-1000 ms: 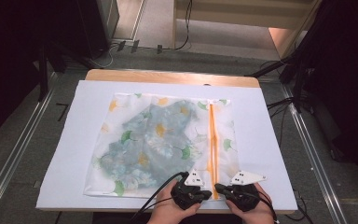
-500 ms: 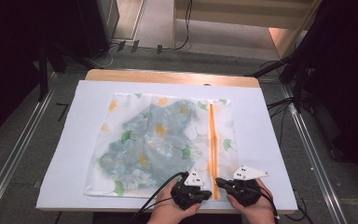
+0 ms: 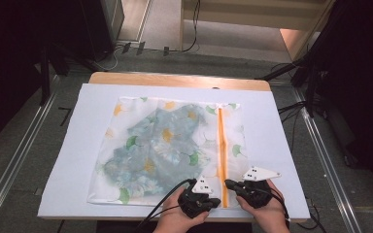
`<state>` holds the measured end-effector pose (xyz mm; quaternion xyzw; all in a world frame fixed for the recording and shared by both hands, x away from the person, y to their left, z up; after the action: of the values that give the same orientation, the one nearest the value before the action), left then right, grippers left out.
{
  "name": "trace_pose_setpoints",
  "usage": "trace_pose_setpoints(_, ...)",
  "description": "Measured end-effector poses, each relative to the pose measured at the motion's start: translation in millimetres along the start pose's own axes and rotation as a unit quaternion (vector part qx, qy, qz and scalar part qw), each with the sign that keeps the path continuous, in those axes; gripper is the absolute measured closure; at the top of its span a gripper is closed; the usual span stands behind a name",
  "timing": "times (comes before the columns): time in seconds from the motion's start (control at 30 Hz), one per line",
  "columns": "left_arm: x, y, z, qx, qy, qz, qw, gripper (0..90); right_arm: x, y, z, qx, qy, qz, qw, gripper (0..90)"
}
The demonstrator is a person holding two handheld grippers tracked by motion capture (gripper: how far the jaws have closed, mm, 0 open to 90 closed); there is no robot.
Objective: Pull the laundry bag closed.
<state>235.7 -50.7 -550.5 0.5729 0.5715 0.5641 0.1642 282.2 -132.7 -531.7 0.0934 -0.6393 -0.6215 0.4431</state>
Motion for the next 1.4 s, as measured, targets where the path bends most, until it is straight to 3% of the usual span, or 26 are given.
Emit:
trace_pose_setpoints(0.93,-0.1,0.1,-0.2,-0.002,0.003,-0.003,1.0000,90.0,-16.7,27.7,-29.5,-0.012,-0.015,-0.022,0.9996,90.0)
trace_pose_setpoints(1.4,0.0,0.0,-0.4,0.000,0.003,-0.003,1.0000,90.0,-29.7,38.1,-43.7,-0.008,-0.025,-0.029,0.9992,90.0)
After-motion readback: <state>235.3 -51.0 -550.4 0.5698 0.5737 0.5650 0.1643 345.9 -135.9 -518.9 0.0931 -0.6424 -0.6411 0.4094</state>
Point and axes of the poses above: each handheld gripper's, and its own axes: x roughly backward along the jaws, y roughly out of its top, z roughly to its left, the point moved 10 cm from there along -x, roughly forward along the jaws, and after that the axes turned 15 degrees about -z, right-handed, at the moved point
